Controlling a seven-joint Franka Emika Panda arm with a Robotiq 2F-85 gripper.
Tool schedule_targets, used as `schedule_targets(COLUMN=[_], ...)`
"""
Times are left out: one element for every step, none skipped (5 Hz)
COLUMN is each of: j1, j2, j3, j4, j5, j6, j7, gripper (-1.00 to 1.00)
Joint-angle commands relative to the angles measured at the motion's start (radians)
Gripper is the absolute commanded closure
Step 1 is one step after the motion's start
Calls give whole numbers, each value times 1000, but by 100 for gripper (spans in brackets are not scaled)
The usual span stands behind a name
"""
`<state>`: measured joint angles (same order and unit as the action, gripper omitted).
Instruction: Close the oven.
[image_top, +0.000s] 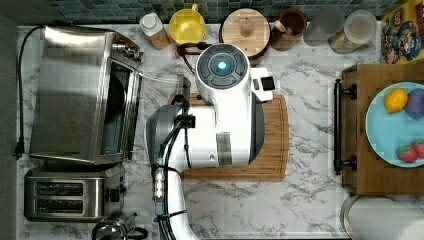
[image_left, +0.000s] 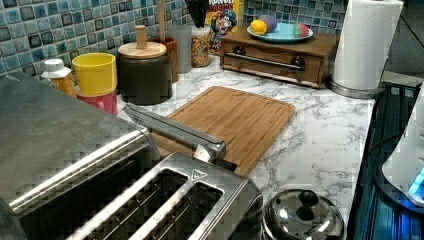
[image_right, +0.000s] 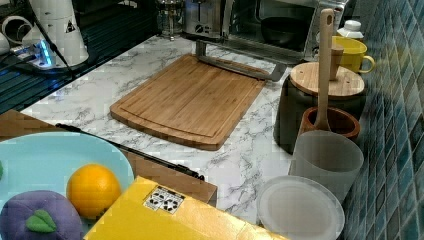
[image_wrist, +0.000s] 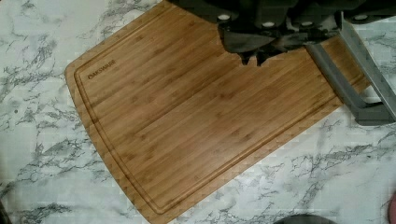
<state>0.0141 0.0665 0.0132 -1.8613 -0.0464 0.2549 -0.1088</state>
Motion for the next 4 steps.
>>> schedule_targets(j1=[1,4,-27,-43], j2=[0,-97,-141,-148], j3=[2,6,-2,-26], j4=[0,-193,-311,-385], j5=[-1,54,167,299], j6=[2,212,317,392], j7=[-8,-34,-203,-359], gripper=[100,100,100,100])
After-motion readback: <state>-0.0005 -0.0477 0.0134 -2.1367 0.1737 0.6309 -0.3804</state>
